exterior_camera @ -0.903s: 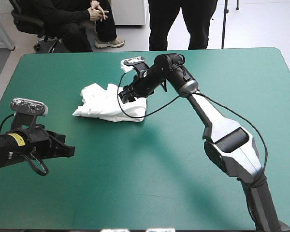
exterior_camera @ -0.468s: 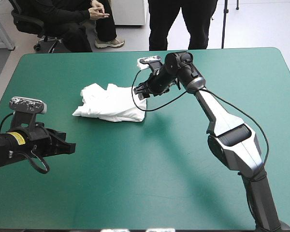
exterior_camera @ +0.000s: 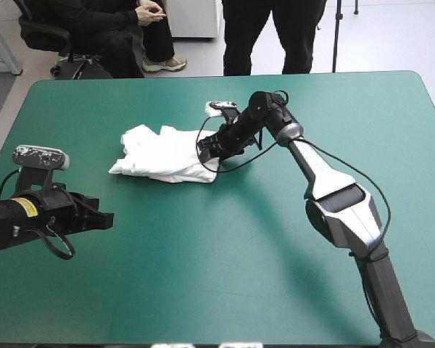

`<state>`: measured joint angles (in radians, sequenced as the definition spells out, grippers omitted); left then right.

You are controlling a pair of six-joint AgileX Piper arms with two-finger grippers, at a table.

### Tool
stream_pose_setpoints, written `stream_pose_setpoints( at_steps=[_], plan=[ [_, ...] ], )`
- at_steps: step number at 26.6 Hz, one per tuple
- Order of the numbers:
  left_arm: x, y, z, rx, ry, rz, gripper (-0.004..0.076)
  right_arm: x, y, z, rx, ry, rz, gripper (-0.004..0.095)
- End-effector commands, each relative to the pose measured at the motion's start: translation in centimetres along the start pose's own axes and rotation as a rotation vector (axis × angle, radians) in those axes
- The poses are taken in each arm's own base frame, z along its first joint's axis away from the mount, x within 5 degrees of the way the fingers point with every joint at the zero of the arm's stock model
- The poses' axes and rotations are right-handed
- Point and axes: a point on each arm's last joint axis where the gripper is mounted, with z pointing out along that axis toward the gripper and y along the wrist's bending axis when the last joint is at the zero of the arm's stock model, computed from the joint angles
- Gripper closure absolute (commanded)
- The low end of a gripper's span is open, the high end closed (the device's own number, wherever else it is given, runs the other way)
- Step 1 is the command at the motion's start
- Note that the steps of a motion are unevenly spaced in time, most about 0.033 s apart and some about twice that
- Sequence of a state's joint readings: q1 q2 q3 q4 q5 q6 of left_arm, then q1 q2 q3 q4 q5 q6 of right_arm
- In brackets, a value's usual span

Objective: Fold the cloth

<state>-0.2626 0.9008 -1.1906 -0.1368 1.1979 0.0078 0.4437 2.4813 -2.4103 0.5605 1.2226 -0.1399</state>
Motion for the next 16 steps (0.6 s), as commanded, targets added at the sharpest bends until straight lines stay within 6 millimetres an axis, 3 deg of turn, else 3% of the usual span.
stream_pose_setpoints(
  at_steps=[1,4,5,13,16],
  plan=[
    [-0.8,-0.3,-0.6,0.021,-0.074,-0.013,0.0741,-1.5,2.7,-4.0,-0.056,-0.137,-0.088,0.0551],
    [-0.8,-0.3,-0.6,0.021,-0.074,-0.013,0.0741,-1.8,2.7,-4.0,-0.045,-0.176,-0.174,0.0882],
    [-0.8,-0.3,-0.6,0.021,-0.074,-0.013,0.0741,-1.9,2.7,-4.1,-0.041,-0.192,-0.200,0.0920],
    [-0.8,-0.3,-0.6,0.021,-0.074,-0.013,0.0741,-1.5,2.3,-4.0,0.004,-0.138,-0.333,0.0925],
    [-0.8,-0.3,-0.6,0.025,-0.074,-0.020,0.0741,-0.5,0.9,-4.1,0.148,-0.024,-0.341,0.0925]
  ],
)
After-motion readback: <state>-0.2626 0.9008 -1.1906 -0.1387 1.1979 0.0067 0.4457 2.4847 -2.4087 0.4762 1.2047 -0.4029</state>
